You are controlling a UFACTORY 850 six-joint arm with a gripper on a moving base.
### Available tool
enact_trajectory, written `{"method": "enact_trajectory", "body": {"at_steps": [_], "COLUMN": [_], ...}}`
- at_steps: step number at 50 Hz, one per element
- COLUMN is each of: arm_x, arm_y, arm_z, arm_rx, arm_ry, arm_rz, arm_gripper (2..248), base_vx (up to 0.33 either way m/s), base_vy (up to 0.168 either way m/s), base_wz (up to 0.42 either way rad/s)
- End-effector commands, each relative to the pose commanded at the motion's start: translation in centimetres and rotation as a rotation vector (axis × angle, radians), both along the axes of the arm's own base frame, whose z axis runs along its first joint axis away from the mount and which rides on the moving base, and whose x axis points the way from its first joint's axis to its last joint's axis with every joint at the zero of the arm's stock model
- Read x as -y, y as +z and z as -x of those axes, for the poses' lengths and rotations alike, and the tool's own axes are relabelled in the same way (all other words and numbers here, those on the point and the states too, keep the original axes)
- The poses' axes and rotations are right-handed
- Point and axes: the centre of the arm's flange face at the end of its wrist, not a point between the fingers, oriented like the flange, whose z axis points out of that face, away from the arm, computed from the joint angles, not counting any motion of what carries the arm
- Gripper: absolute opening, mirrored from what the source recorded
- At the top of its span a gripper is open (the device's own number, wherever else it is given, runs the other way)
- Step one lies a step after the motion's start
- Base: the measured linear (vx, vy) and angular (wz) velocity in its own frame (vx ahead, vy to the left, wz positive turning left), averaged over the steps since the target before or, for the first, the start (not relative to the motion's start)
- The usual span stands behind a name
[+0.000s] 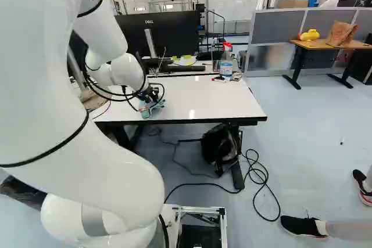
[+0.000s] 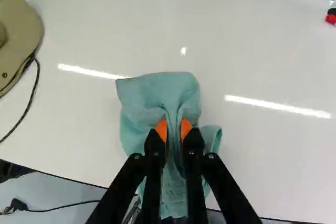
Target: Clean the table with the green towel
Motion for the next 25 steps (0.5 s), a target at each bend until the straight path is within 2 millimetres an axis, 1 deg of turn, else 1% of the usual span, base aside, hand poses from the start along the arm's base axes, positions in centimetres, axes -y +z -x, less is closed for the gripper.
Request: {"method": "enact_trajectory", "body": {"at_steps": [25], "arm_x": [4.0], "arm_y": [0.0], "arm_z": [-0.8], "arm_rx": [0.0], "arm_ry": [-0.098], "arm_rz": [0.0], "arm_gripper": [50], "base_vx": [0.0], "base_vy": [0.0], "base_wz": [0.0]}}
